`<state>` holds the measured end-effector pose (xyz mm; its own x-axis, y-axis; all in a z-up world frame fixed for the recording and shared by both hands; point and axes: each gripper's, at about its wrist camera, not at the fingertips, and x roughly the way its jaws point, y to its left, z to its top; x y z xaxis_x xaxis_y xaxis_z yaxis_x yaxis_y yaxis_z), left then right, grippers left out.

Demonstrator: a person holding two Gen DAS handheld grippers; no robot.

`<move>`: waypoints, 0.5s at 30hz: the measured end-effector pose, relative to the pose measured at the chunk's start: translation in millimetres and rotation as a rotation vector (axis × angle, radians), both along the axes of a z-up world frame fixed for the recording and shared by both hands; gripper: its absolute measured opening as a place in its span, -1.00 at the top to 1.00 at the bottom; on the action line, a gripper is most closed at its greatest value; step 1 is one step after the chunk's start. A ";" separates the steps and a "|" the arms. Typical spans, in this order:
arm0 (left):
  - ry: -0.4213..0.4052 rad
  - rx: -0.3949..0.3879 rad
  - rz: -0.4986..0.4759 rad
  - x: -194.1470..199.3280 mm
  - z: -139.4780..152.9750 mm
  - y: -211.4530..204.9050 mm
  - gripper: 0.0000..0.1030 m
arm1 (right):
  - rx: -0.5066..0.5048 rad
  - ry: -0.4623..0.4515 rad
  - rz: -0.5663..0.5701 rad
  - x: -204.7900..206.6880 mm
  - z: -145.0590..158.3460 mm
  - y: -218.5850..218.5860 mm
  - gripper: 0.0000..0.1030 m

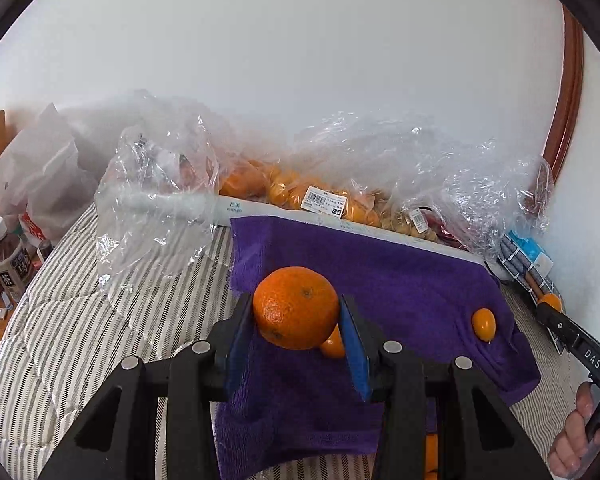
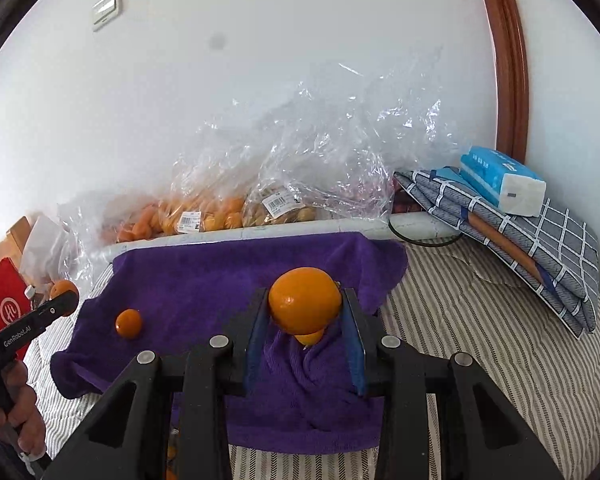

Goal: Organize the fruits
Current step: 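Carry both held oranges onto the purple towel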

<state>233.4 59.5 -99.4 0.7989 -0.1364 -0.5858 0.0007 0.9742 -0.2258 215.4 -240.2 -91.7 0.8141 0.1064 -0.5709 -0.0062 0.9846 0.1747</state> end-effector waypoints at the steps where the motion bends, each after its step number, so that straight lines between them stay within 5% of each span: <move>1: 0.005 -0.008 -0.003 1.4 -3.1 0.5 0.22 | 0.000 0.012 -0.003 3.0 -6.1 -0.5 0.31; 15: 0.064 -0.044 -0.029 11.6 -26.9 -8.6 0.21 | 0.007 0.126 0.000 22.0 -42.3 2.7 0.31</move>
<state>245.0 51.0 -126.4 0.7551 -0.1855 -0.6288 0.0131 0.9632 -0.2685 237.4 -237.5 -134.0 0.7357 0.1107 -0.6682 0.0165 0.9833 0.1811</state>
